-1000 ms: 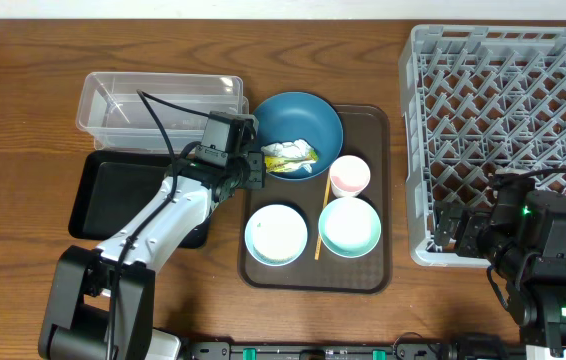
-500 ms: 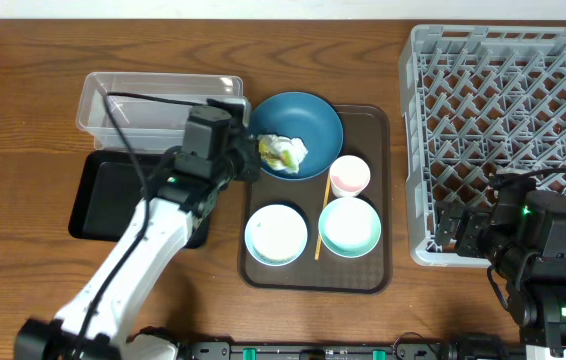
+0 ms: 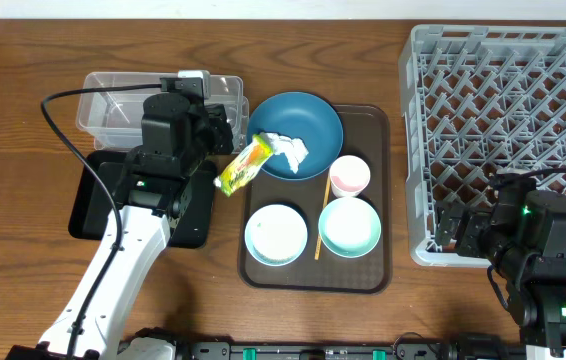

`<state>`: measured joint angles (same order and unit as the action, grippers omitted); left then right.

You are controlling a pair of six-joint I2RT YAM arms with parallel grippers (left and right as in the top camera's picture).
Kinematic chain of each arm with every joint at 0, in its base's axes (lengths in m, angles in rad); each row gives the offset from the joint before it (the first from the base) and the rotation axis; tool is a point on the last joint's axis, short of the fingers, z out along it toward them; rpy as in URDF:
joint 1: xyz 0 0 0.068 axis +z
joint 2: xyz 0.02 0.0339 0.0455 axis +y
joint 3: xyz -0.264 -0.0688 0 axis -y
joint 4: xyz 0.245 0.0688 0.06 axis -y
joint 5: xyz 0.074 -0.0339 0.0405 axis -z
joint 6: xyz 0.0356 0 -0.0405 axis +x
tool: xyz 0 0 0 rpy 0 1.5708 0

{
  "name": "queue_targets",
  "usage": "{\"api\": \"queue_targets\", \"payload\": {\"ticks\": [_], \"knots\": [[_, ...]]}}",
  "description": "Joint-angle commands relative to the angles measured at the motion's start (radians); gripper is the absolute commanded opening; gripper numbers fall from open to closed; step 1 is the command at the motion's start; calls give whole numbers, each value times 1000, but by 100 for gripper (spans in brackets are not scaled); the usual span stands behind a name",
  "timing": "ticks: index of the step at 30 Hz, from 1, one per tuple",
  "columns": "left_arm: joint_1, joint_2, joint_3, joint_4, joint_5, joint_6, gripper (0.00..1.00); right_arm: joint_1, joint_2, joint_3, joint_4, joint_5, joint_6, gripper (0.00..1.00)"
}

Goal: Sort waste into correct bins and load items into the dishwasher rack
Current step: 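Lift the wrapper with the left gripper toward the clear bin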

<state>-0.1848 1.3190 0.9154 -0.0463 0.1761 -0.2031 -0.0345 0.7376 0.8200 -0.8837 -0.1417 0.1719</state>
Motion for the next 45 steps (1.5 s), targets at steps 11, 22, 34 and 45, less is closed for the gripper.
{"api": "queue_targets", "payload": {"ticks": [11,22,34,45], "knots": [[3,30,16,-314,-3,9,62,-7,-4,23,1,10,-12,99],[2,172,14,-356,105,211,72,-7,-4,23,2,10,-12,99],[2,274,14,-305,105,316,70,-7,-4,23,2,10,-12,99],[2,296,13,-284,153,315,53,-7,-4,23,2,10,-12,99]]}}
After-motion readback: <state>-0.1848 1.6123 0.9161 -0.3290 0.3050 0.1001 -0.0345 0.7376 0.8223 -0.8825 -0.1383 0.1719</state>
